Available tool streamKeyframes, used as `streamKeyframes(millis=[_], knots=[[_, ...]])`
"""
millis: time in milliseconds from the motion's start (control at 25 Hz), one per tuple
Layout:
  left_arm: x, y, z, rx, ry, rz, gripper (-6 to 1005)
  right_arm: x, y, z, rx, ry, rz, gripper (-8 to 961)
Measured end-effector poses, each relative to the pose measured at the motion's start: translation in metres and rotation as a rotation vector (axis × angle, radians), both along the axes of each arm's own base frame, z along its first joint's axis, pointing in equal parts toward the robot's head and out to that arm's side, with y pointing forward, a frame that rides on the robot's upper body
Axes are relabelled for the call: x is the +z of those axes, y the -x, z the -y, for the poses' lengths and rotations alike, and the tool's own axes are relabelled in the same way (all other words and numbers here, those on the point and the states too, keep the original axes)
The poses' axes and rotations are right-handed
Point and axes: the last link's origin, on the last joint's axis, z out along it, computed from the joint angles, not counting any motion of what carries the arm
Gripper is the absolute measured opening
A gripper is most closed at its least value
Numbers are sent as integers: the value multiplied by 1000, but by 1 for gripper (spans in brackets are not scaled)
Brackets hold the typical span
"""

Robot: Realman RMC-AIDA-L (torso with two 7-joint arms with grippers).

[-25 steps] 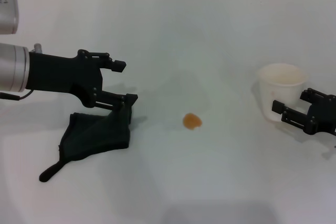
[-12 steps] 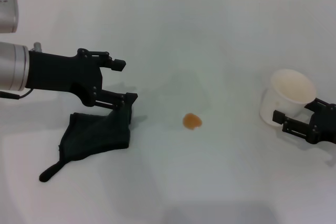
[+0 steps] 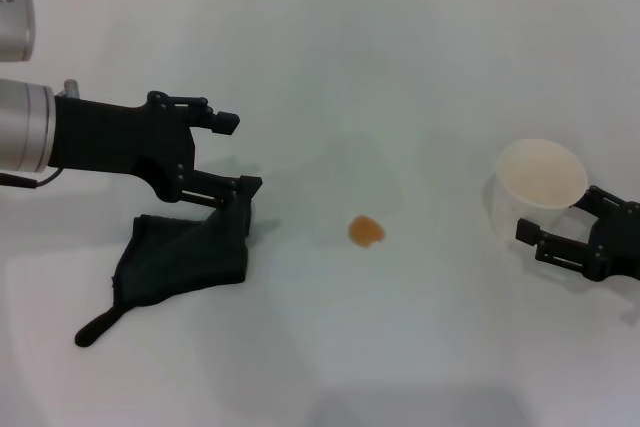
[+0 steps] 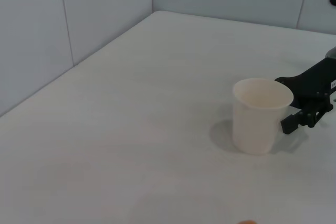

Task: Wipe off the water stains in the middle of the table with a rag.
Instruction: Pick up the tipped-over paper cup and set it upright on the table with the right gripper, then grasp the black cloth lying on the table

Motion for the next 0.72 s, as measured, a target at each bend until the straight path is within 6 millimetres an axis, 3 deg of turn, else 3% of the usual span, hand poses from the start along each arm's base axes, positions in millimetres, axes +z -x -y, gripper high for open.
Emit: streamKeyframes(millis=[720], knots=[[1, 1, -1, 1, -14, 4, 825, 14, -10, 29, 6, -17, -30, 866]])
